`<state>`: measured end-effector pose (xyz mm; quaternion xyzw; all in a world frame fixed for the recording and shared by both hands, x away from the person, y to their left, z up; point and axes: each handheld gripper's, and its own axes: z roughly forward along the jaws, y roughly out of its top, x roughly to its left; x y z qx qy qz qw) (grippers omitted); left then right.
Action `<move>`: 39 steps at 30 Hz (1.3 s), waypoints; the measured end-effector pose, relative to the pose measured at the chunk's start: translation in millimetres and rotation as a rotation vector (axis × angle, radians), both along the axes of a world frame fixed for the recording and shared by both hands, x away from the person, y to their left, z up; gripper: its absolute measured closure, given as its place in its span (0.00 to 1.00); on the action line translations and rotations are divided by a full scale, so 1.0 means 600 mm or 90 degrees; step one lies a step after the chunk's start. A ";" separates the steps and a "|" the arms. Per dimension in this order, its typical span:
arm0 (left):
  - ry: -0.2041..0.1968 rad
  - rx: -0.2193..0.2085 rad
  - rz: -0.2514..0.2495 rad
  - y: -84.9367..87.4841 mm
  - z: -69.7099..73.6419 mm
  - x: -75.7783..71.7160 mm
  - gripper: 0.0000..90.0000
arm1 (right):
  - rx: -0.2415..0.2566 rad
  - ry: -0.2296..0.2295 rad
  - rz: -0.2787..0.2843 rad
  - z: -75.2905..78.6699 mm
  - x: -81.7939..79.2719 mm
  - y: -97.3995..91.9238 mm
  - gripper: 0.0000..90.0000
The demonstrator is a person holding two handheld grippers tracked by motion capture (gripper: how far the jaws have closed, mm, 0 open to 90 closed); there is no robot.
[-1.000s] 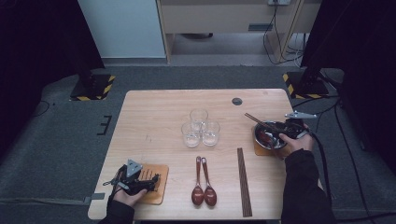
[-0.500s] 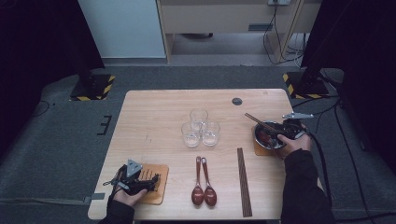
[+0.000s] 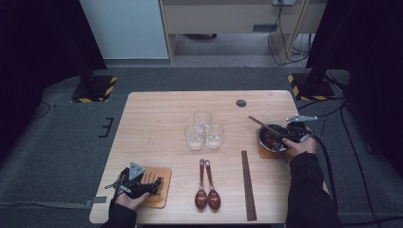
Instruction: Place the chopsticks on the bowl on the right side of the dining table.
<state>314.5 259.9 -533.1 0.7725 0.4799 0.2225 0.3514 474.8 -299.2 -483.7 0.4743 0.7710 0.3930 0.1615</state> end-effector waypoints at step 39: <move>0.000 0.000 0.000 0.000 0.000 0.000 0.08 | 0.002 -0.019 0.022 0.008 -0.011 0.003 0.57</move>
